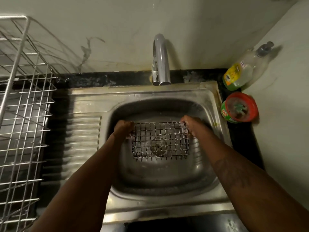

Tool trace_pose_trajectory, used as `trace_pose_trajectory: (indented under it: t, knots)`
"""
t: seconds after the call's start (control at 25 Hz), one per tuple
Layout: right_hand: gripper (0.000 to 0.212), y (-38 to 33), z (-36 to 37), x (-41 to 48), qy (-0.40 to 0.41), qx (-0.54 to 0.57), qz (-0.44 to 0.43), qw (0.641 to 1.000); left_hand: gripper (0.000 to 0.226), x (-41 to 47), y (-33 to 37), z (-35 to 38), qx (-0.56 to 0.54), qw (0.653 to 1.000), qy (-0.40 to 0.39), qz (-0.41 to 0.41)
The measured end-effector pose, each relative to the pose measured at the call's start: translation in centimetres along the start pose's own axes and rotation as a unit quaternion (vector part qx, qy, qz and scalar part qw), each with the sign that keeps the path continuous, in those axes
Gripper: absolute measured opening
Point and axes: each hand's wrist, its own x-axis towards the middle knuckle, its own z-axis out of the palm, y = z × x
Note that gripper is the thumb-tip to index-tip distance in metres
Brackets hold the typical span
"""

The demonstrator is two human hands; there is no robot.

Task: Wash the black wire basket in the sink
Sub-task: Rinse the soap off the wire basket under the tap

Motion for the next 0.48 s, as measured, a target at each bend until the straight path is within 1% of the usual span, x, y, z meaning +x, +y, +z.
trace_pose_trajectory:
  t: [0.04,0.12,0.24,0.28,0.32,0.36,0.4,0.44,0.48]
  knots:
    - [0.022,-0.2,-0.2,-0.3,-0.014,-0.004,0.000,1.000,0.033,-0.3,0.1,0.0,0.033,0.999,0.034,0.022]
    - [0.027,-0.5,-0.5,-0.7,-0.025,-0.006,-0.017,1.000,0.053,-1.1,0.4,-0.3,0.091,0.992,0.073,0.055]
    - [0.029,-1.2,-0.6,-2.7,-0.008,0.001,-0.048,0.999,0.076,-1.8,0.5,-1.1,0.045,0.995,0.051,0.071]
    - [0.030,-1.5,-0.6,-3.5,0.004,0.016,-0.061,0.998,0.080,-2.2,0.5,-1.5,0.022,0.996,0.039,0.076]
    - [0.032,-1.5,-0.4,-3.8,0.010,0.041,-0.067,0.997,0.078,-2.9,0.4,-1.8,0.012,0.996,0.033,0.081]
    - [0.036,-1.2,-0.3,-3.2,0.011,0.068,-0.065,0.996,0.068,-3.8,0.3,-2.2,0.007,0.996,0.033,0.086]
    - [0.046,-0.2,0.1,-0.3,0.015,0.093,-0.070,0.993,0.056,-3.8,0.1,-2.4,0.009,0.996,0.039,0.086]
    - [0.065,0.7,0.5,2.0,0.039,0.098,-0.084,0.991,0.048,-3.1,-0.2,-2.4,0.016,0.996,0.047,0.078]
    - [0.086,1.6,0.8,3.9,0.072,0.099,-0.084,0.989,0.049,-2.3,-0.6,-2.3,0.009,0.997,0.038,0.060]
